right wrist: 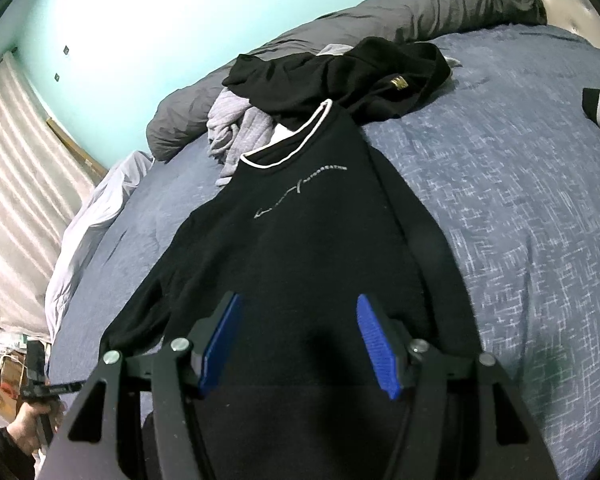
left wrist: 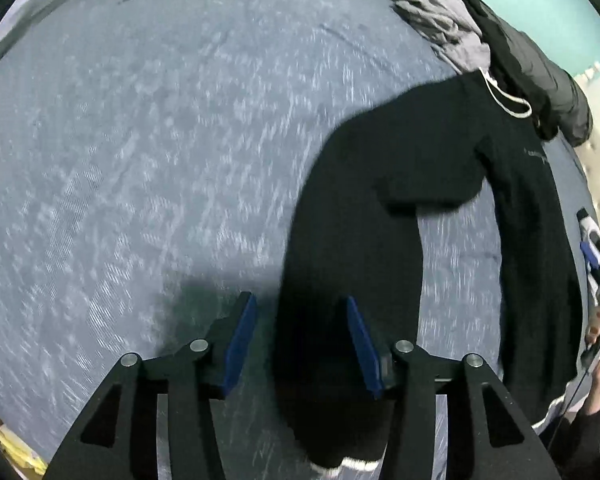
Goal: Fold clothes
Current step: 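Grasp the black sweatshirt's sleeve with the left gripper and pull it outward, then drag the held sleeve across the bed with the left gripper, spreading it flat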
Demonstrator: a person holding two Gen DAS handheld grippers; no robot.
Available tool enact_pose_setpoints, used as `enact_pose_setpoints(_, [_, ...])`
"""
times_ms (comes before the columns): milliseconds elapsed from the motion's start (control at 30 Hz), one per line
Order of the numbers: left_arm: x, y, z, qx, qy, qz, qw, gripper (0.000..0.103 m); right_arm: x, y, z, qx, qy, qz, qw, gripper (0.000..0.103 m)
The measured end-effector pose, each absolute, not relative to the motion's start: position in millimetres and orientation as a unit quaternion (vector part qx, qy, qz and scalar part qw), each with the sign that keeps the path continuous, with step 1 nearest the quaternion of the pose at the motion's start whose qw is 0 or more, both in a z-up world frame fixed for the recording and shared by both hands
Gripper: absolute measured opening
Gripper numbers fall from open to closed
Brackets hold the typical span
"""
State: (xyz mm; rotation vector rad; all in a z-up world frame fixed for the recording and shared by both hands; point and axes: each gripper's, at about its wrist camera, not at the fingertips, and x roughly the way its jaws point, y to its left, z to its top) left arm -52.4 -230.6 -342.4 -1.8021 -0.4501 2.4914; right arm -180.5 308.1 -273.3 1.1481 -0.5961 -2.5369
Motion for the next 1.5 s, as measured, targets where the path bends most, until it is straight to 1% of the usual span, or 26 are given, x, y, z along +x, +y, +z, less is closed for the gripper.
enact_pose_setpoints(67, [-48,-226,-346,-0.584,-0.140,0.799,0.022,0.050,-180,306,-273,0.400,-0.206,-0.881,0.148,0.061])
enact_pose_setpoints(100, [-46,-224,-347,-0.585,-0.135,0.800,0.021,0.044,-179,305,-274,0.400,-0.206,-0.881,0.148,0.061])
enact_pose_setpoints(133, [-46,-223,-347,-0.587,-0.131,0.799,0.019,0.038,-179,304,-274,0.401,-0.205,-0.880,0.149,0.061])
enact_pose_setpoints(200, [-46,-222,-344,-0.591,-0.120,0.798,0.016,0.009,-179,303,-275,0.401,-0.206,-0.880,0.151,0.061])
enact_pose_setpoints(267, [-46,-220,-338,-0.591,-0.106,0.800,0.016,0.003,-179,302,-274,0.402,-0.206,-0.879,0.152,0.061])
enact_pose_setpoints(433, [-49,-224,-310,-0.579,-0.062,0.813,0.014,0.003,-179,303,-274,0.401,-0.206,-0.879,0.153,0.061])
enact_pose_setpoints(633, [-60,-255,-292,-0.574,-0.043,0.818,-0.010,0.003,-179,303,-274,0.402,-0.204,-0.879,0.153,0.061])
enact_pose_setpoints(867, [-86,-289,-283,-0.572,-0.017,0.820,-0.026,0.003,-181,302,-276,0.405,-0.196,-0.880,0.148,0.061])
enact_pose_setpoints(1033, [-106,-318,-275,-0.559,-0.020,0.827,-0.063,0.003,-183,306,-279,0.407,-0.195,-0.881,0.143,0.061])
enact_pose_setpoints(1133, [-120,-332,-281,-0.559,-0.021,0.825,-0.085,0.003,-185,308,-280,0.409,-0.195,-0.880,0.139,0.061])
enact_pose_setpoints(1233, [-132,-332,-294,-0.563,-0.013,0.820,-0.104,0.007,-185,310,-280,0.410,-0.195,-0.881,0.136,0.061])
enact_pose_setpoints(1333, [-134,-327,-292,-0.554,-0.017,0.824,-0.118,0.019,-184,318,-278,0.407,-0.201,-0.882,0.129,0.061])
enact_pose_setpoints(1367, [-132,-324,-288,-0.548,-0.021,0.827,-0.121,0.027,-184,322,-277,0.405,-0.204,-0.882,0.125,0.061])
enact_pose_setpoints(1400, [-130,-322,-284,-0.541,-0.026,0.831,-0.124,0.040,-184,326,-276,0.404,-0.207,-0.883,0.118,0.061])
enact_pose_setpoints(1433, [-127,-314,-277,-0.531,-0.033,0.839,-0.112,0.047,-183,332,-274,0.402,-0.210,-0.884,0.110,0.061])
enact_pose_setpoints(1467, [-121,-304,-272,-0.524,-0.036,0.845,-0.098,0.057,-181,337,-273,0.402,-0.215,-0.884,0.103,0.061])
enact_pose_setpoints(1500, [-117,-293,-268,-0.520,-0.036,0.849,-0.082,0.058,-179,344,-272,0.402,-0.221,-0.883,0.098,0.061])
